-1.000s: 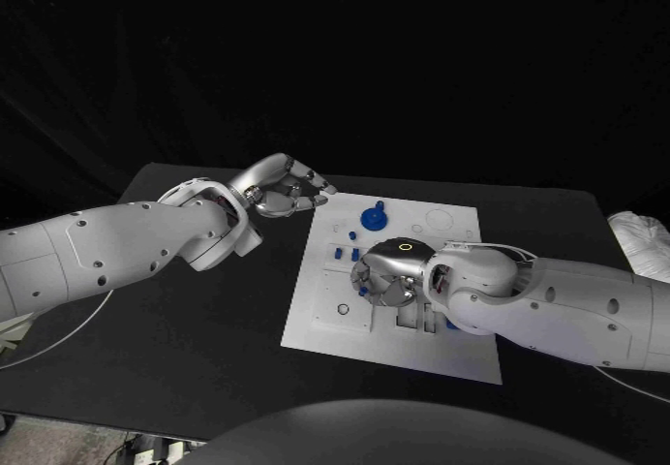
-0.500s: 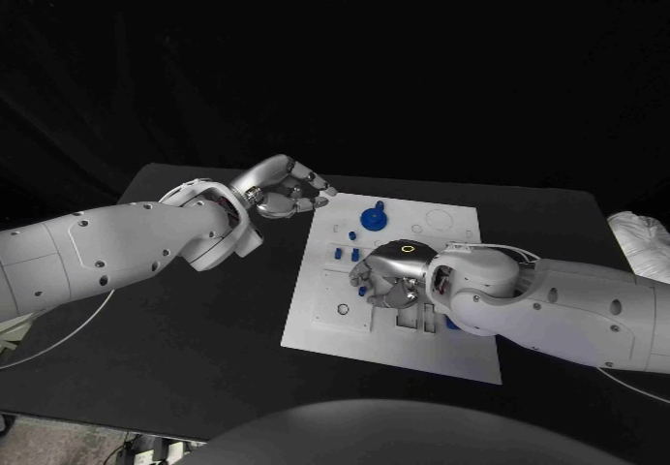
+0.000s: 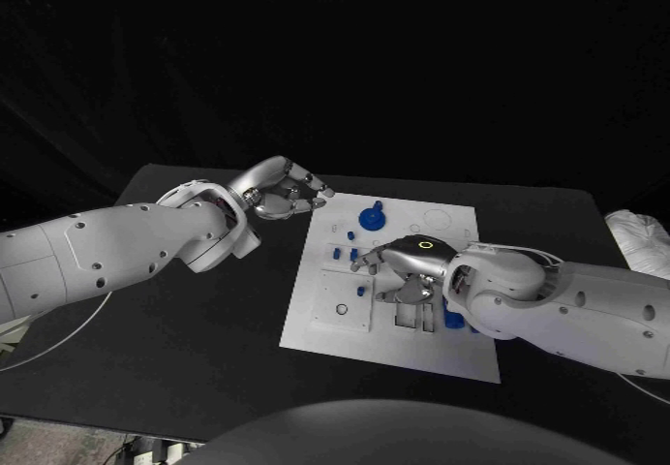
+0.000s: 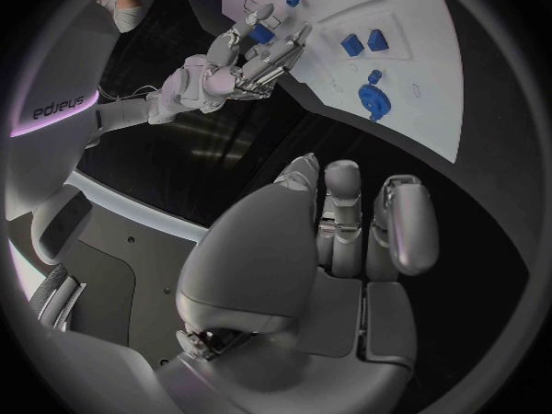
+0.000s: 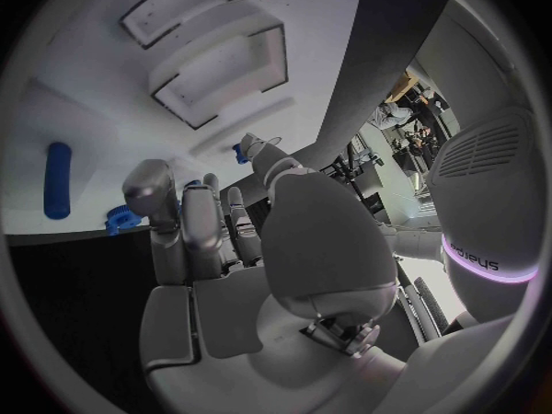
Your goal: Assemble the parts on the task board
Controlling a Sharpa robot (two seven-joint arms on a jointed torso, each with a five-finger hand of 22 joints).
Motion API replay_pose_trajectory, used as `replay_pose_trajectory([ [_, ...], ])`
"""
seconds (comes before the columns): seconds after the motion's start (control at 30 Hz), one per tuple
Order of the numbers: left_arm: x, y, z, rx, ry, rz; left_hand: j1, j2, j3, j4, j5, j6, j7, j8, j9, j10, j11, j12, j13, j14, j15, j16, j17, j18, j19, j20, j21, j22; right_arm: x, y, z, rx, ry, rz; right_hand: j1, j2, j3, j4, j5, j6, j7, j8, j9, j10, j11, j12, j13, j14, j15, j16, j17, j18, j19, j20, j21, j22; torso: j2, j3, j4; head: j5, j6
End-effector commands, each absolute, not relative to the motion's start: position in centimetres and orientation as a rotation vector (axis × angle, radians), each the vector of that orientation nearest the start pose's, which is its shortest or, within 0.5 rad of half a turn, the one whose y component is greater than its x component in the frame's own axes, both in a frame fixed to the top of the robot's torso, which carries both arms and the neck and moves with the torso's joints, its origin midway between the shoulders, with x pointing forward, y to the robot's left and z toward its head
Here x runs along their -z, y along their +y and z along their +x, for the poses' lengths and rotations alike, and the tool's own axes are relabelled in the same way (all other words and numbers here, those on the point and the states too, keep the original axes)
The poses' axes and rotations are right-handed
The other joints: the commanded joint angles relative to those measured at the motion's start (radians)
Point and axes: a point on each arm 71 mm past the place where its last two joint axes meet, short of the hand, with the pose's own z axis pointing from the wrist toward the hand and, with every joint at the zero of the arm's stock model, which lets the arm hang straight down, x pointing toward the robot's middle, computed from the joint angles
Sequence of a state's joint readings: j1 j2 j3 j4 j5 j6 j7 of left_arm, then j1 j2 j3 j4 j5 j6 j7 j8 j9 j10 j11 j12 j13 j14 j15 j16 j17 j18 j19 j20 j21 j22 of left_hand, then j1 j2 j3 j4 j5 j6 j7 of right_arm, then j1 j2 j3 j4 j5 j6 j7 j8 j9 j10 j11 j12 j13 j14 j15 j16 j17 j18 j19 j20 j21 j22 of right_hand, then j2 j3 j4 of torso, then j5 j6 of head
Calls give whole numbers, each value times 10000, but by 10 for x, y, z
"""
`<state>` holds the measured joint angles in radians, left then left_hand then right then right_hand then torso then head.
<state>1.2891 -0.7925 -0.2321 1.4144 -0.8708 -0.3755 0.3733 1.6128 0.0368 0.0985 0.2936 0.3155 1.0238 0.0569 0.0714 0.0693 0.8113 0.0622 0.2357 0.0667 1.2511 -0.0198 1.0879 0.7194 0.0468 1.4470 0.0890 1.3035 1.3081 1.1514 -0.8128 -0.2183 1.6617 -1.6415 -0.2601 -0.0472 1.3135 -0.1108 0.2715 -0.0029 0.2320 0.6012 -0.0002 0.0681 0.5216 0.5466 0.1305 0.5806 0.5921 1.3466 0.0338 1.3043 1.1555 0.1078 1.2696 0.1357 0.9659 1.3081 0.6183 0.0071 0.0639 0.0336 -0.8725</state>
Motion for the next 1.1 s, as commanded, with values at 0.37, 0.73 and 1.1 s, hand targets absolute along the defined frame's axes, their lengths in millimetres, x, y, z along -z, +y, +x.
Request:
replay_pose_trajectory([
  [0.37,200,200,490,11400,16281,-835,26,-34,65,-18,-31,-25,66,-55,-12,-14,96,-61,-4,-81,6,-66,-30,132,-74,2,-56,1829,201,-202,425,-6614,16513,-4121,-122,75,-581,487,591,1639,737,572,-486,26,-39,277,-401,350,-28,480,426,-27,499,3,720,1242,11,-2,-10,-185,-1],
  [0.73,202,198,489,11448,16359,-823,30,-66,177,-28,-36,150,275,28,26,-14,-9,-75,-2,-103,-37,-68,-67,141,-88,-10,-78,1826,217,-230,439,-5398,17213,-3620,-371,-486,-1420,2067,-879,1454,798,401,-843,-288,52,338,-752,592,86,859,804,-84,714,102,1098,1324,3,18,0,-227,-1],
  [1.1,204,198,489,11450,16419,-845,39,-82,196,-31,-32,132,246,16,21,-17,5,-79,-3,-109,-38,-71,-79,141,-90,-14,-82,1826,231,-236,442,-5031,17983,-3651,200,-218,-1318,2120,523,1669,820,506,-975,305,-79,732,-900,654,20,938,813,-113,834,54,1350,1367,-4,-10,4,-220,-1],
])
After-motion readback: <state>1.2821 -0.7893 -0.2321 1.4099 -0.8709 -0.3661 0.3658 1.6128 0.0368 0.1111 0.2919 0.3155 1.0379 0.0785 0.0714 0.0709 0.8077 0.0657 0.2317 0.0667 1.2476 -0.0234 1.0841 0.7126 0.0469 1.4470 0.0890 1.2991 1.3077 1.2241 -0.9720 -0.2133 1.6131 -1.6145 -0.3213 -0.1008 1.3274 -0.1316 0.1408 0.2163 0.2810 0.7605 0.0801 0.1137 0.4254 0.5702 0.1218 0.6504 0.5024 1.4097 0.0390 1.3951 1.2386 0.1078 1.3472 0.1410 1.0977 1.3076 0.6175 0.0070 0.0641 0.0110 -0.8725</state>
